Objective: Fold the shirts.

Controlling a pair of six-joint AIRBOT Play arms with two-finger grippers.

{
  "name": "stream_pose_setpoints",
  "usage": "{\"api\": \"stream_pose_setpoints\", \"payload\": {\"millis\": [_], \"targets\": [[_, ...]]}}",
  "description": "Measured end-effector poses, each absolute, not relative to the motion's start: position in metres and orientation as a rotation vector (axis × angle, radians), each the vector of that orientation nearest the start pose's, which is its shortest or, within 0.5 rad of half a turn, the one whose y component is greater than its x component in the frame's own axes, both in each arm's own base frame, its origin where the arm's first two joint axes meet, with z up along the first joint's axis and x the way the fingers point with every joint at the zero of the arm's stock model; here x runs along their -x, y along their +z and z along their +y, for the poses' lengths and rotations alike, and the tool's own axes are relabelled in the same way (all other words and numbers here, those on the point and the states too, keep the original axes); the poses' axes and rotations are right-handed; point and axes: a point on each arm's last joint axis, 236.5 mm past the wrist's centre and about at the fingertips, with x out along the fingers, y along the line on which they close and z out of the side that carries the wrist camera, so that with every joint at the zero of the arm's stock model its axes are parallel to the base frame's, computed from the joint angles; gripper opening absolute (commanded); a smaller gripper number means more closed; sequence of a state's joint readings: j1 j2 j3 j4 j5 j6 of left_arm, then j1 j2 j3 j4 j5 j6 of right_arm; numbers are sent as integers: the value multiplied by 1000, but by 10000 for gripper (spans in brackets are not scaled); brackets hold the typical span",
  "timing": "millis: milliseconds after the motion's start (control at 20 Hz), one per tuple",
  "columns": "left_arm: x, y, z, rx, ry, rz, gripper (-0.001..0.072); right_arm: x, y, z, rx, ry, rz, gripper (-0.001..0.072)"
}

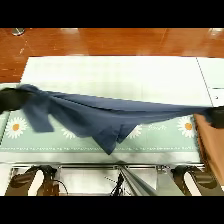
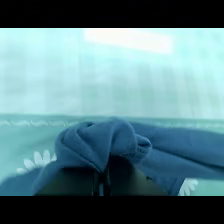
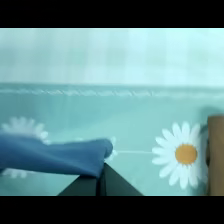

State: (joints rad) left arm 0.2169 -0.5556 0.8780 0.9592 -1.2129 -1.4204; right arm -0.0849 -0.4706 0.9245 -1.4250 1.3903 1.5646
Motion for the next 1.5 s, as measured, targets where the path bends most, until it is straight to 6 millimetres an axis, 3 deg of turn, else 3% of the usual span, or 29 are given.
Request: {"api": "stream_pose_setpoints", "payload": {"millis": [150,300,350,400,450,500,550,700,800,950,1000,1100,1200,1300,1500], "targets": [[-303,110,-90,439,-344,885,23,-251,70,-8,-126,-53,1058,31],[-330,73,-113,445,-369,941,24,-278,20,-19,-125,-101,1154,31],[-335,61,-121,448,-373,963,57,-286,3,-23,-127,-117,1190,31],[-339,51,-126,456,-370,985,264,-291,-11,-27,-131,-138,1229,33],[-340,41,-130,471,-363,1012,656,-296,-25,-30,-135,-162,1266,161],[-344,35,-131,488,-349,1021,705,-298,-36,-32,-142,-178,1302,467],[-344,30,-131,499,-343,1044,705,-300,-45,-34,-146,-191,1335,627],[-334,22,-112,476,-320,1136,704,-303,-51,-45,-102,-208,1408,626],[-317,18,-85,451,-276,1219,704,-298,-43,-71,-59,-264,1427,622],[-283,8,-41,490,-163,1291,704,-278,-37,-108,-174,-385,1402,618],[-268,2,-36,533,-142,1311,704,-269,-41,-112,-263,-410,1379,618],[-242,-11,-50,660,-157,1337,704,-257,-52,-103,-449,-397,1330,618],[-222,-23,-77,784,-216,1352,704,-256,-61,-82,-598,-332,1277,618],[-211,-37,-102,874,-260,1353,704,-261,-64,-60,-715,-255,1220,618],[-206,-59,-137,926,-297,1354,703,-271,-59,-40,-817,-168,1149,618]]}}
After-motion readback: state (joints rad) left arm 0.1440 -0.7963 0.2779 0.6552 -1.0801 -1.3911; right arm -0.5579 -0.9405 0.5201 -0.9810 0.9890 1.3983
